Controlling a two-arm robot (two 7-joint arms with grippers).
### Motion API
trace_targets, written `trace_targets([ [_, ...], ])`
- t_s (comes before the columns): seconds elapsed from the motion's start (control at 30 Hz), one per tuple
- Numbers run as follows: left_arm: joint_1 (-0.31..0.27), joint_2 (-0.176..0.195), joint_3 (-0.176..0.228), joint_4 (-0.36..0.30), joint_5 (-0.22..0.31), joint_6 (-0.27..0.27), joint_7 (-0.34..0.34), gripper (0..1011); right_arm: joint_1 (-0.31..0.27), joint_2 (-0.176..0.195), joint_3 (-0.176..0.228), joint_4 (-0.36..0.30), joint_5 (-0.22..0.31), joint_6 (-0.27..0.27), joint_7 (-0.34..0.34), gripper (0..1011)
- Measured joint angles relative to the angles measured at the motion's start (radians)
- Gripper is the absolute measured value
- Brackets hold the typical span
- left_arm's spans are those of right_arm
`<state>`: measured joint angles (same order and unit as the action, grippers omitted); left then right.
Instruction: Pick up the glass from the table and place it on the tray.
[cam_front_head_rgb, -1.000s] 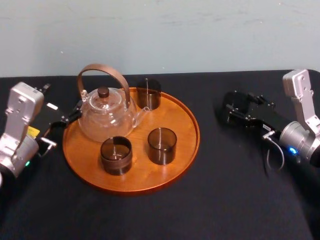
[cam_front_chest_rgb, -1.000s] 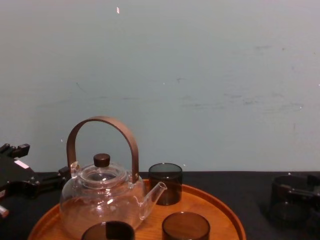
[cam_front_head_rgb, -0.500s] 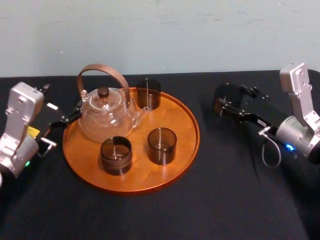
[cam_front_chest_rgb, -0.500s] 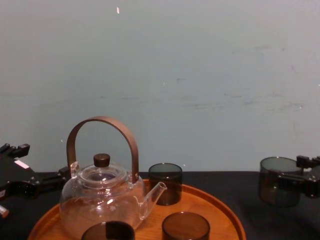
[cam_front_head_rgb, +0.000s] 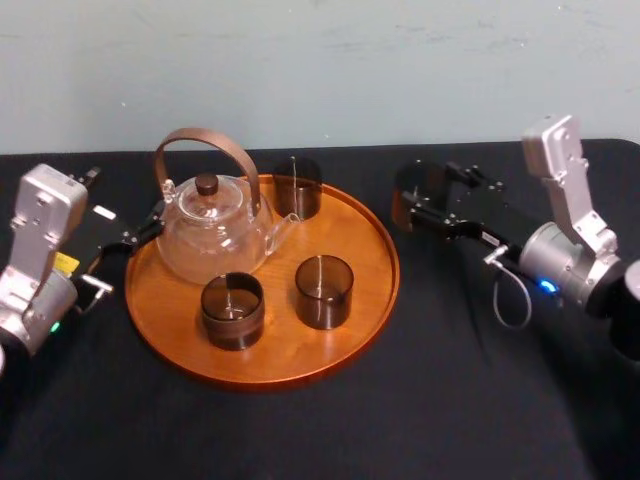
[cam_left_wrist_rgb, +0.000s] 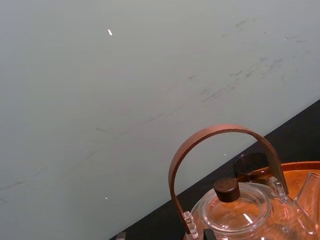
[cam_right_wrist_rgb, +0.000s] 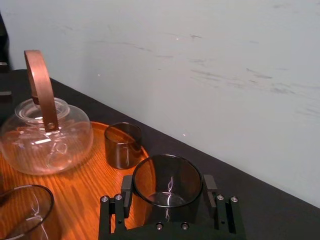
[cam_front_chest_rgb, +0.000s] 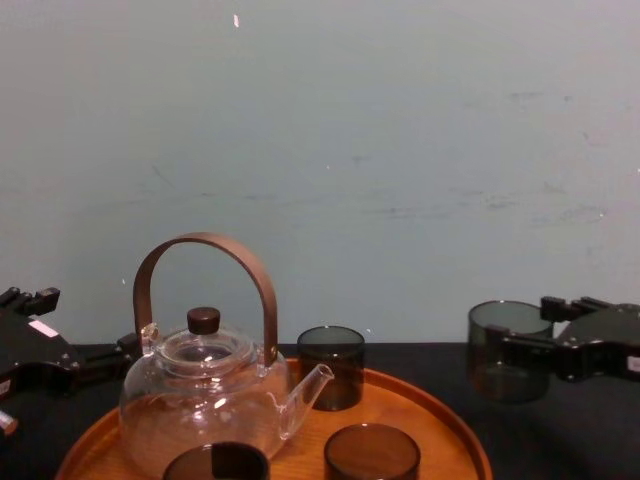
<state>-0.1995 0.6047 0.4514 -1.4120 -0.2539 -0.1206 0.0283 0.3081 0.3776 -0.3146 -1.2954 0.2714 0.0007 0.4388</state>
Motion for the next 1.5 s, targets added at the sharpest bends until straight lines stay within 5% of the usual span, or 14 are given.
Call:
trace_targets([
  [0.03,0.000,0.000,0.000,0.000,0.000,0.000,0.000,1001,0.044,-0.036,-0.044,0.046,-0.014,-0.006,0.008,865],
  [0.2,0.000,0.000,0.000,0.000,0.000,0.000,0.000,1002,0.059,-0.049,-0.059,0.067,-0.018,-0.013,0.012,865],
  [1.5,0.000,0.000,0.000,0.000,0.000,0.000,0.000,1001,0.101,-0.096,-0.109,0.141,-0.028,-0.036,0.033,865],
])
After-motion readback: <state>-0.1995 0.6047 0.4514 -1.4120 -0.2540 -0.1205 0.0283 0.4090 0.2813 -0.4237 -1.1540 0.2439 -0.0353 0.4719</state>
